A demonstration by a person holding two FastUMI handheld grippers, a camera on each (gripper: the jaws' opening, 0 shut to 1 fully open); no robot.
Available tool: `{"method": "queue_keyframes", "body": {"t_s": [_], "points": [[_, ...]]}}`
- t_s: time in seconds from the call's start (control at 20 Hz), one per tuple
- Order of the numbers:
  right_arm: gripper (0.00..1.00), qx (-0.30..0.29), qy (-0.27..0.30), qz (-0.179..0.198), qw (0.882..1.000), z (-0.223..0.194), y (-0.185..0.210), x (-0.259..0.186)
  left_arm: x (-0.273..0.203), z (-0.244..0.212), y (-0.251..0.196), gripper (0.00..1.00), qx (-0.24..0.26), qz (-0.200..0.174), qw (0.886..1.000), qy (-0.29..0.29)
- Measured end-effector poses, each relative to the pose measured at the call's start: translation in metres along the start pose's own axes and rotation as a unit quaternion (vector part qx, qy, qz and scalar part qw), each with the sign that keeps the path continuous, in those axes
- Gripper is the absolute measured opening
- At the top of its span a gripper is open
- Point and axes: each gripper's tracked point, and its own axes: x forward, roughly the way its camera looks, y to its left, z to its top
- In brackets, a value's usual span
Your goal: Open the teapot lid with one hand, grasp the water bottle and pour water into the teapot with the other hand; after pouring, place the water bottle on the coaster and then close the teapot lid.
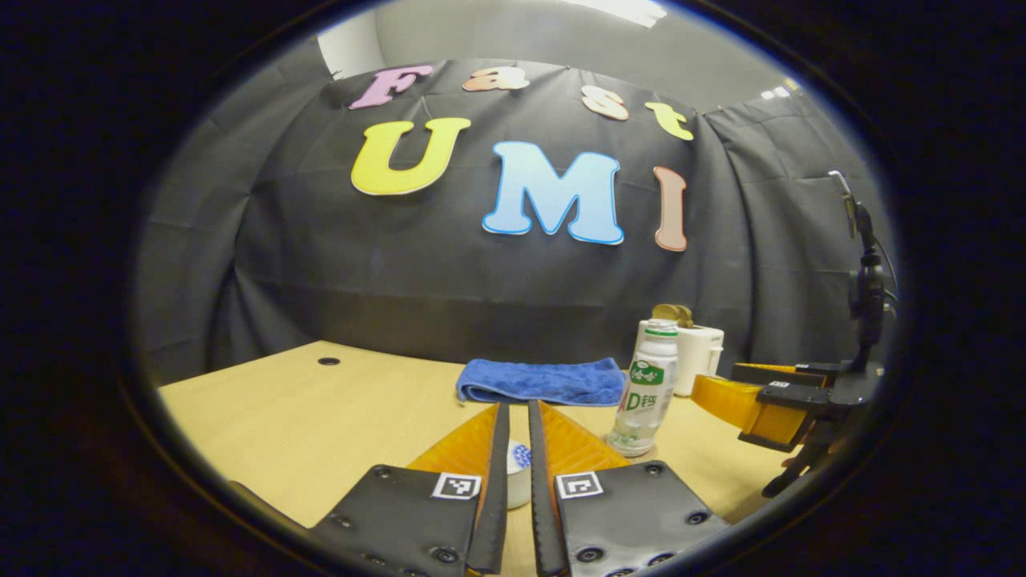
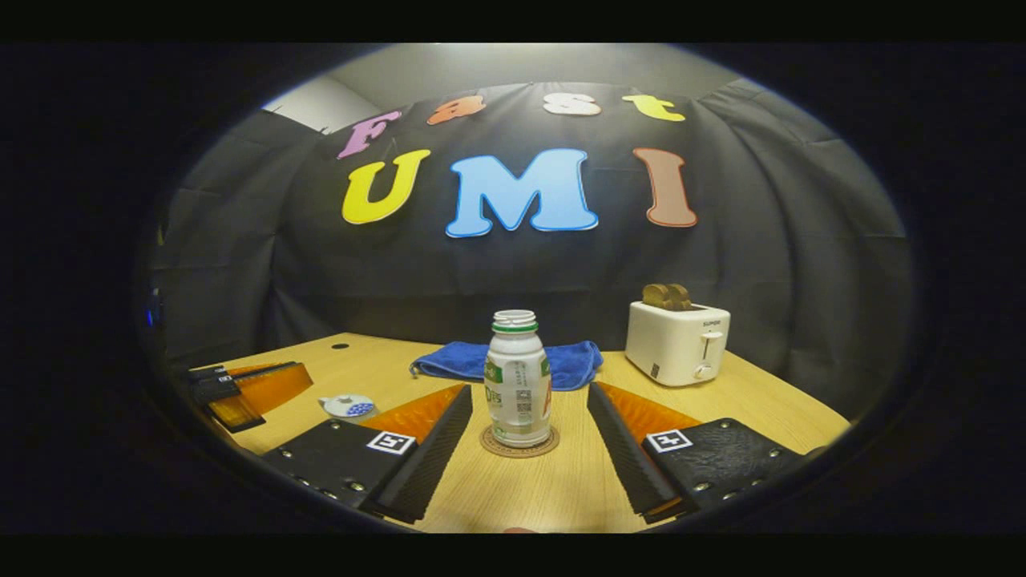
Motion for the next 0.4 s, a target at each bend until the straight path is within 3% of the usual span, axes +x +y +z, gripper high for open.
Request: {"method": "queue_keyframes", "body": {"t_s": [0.25,0.3,0.4], "points": [[0.89,0.002,-0.018,-0.009,1.000,0.009,0.004,-0.028,-0.025,0.016,-0.016,0.25,0.002,-0.009,1.000,-0.018],[0.89,0.003,-0.021,-0.013,1.000,0.008,0.005,-0.034,-0.029,0.016,-0.018,0.21,0.001,-0.011,1.000,-0.020],[0.89,0.010,-0.023,-0.018,1.000,0.005,0.009,-0.042,-0.036,0.014,-0.023,0.25,0.001,-0.014,1.000,-0.023]]}}
